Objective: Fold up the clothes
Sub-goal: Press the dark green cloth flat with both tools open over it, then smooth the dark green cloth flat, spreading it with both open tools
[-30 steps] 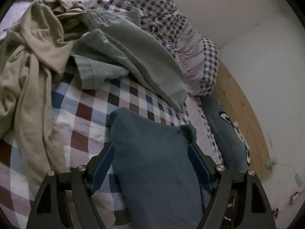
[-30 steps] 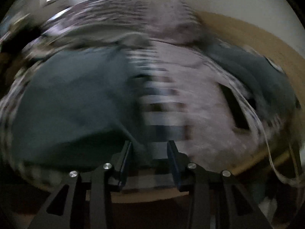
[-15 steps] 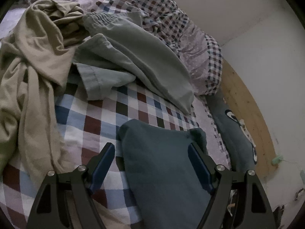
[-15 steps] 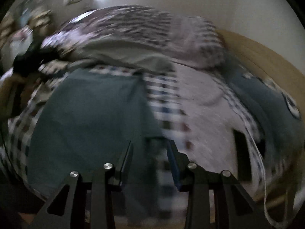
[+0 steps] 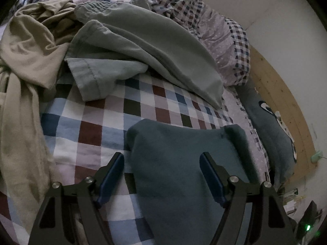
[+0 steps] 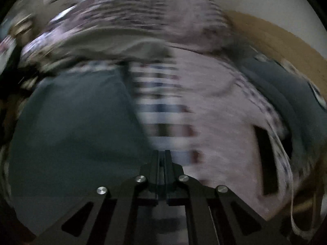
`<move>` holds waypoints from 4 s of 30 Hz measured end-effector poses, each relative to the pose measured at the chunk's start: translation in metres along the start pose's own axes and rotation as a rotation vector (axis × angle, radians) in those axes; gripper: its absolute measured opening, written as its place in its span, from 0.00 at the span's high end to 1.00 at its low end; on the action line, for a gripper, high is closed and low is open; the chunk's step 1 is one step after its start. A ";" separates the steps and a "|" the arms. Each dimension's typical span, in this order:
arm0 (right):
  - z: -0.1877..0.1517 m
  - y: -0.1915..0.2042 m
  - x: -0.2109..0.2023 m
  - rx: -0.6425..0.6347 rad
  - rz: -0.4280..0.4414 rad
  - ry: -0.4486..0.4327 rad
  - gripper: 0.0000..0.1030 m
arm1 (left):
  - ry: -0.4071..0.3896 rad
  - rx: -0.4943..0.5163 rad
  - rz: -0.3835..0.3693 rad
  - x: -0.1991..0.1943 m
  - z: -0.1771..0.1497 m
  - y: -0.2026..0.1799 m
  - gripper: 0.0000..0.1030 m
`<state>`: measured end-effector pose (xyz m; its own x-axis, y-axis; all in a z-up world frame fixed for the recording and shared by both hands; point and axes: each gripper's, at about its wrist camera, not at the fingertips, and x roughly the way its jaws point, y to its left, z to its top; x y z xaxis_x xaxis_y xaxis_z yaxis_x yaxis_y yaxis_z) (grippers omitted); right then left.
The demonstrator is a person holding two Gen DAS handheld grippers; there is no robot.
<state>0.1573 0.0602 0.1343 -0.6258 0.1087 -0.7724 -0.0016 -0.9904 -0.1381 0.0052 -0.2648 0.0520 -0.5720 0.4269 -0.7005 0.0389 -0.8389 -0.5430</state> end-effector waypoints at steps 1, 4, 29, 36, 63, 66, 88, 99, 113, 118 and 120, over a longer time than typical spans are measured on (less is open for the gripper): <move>0.001 -0.013 0.000 0.038 -0.001 0.010 0.99 | -0.002 -0.006 -0.002 -0.001 0.000 0.001 0.23; 0.007 -0.040 -0.002 0.115 0.027 0.019 0.97 | -0.004 -0.027 -0.015 -0.003 0.002 0.005 0.23; 0.162 -0.009 0.131 0.129 0.585 0.087 0.51 | 0.030 -0.179 -0.064 0.019 0.030 0.032 0.63; 0.179 0.018 0.187 0.019 0.573 0.189 0.90 | 0.004 -0.168 -0.031 0.023 0.031 0.034 0.95; 0.161 0.115 0.147 -0.196 0.390 0.045 0.58 | 0.010 0.371 0.251 0.038 -0.006 -0.074 0.25; 0.150 0.109 0.165 -0.201 0.394 0.063 0.58 | 0.044 0.411 0.280 0.051 -0.018 -0.068 0.25; 0.105 0.111 0.091 -0.161 0.420 -0.011 0.50 | -0.007 0.467 0.312 0.054 -0.029 -0.070 0.21; 0.056 0.119 0.079 -0.242 0.360 -0.083 0.49 | -0.007 0.477 0.320 0.055 -0.031 -0.071 0.19; 0.062 0.088 0.062 -0.129 0.393 -0.109 0.44 | -0.104 0.553 0.345 -0.003 -0.082 -0.093 0.19; 0.034 0.073 0.027 -0.134 0.402 -0.124 0.44 | -0.122 0.625 0.353 -0.018 -0.123 -0.107 0.19; 0.019 0.068 0.018 -0.125 0.410 -0.117 0.43 | -0.133 0.642 0.362 -0.025 -0.141 -0.110 0.19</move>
<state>0.1307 -0.0071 0.1226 -0.6389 -0.3082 -0.7048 0.3548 -0.9310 0.0854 0.1305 -0.1353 0.0640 -0.7099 0.0766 -0.7002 -0.2194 -0.9687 0.1164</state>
